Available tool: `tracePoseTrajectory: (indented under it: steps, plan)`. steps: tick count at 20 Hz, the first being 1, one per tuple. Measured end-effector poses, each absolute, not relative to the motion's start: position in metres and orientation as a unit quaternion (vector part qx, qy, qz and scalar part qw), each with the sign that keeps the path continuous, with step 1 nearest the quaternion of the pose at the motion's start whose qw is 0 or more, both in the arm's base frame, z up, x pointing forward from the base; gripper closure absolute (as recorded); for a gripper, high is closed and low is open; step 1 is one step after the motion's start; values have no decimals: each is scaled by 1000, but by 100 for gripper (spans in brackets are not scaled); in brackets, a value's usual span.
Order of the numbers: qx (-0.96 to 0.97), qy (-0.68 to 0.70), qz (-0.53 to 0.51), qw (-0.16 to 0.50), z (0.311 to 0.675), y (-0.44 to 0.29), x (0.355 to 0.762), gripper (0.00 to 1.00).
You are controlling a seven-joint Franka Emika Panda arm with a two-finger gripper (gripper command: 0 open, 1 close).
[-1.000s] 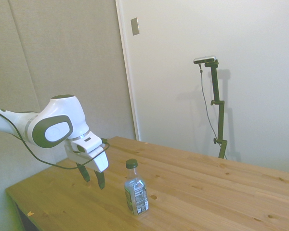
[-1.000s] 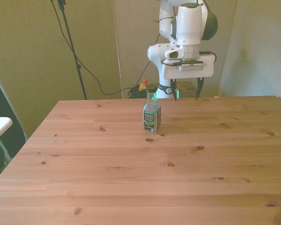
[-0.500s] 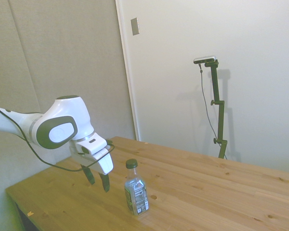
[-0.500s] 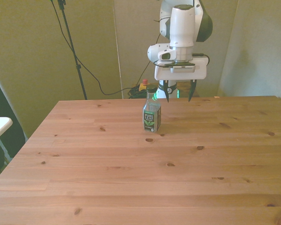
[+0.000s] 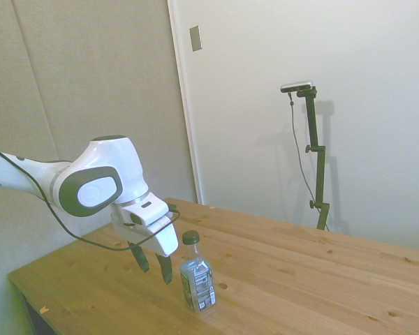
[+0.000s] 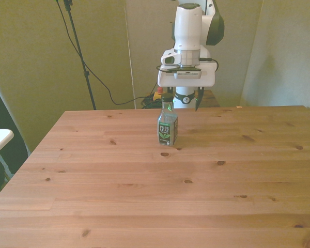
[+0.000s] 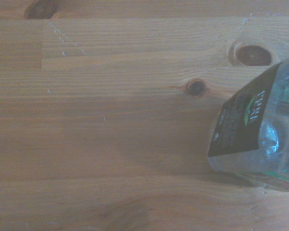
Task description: Knock down the bottle
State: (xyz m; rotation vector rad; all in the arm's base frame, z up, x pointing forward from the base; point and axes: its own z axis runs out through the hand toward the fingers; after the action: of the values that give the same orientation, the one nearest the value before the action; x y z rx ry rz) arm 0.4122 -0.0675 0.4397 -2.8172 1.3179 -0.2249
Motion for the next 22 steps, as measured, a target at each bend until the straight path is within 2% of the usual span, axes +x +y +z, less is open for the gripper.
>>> tracePoseTrajectory:
  steps: [11,22]
  plan:
    - [-873,476,-98,26,478,-68,415,100]
    - [-856,507,-99,27,481,-95,414,100]
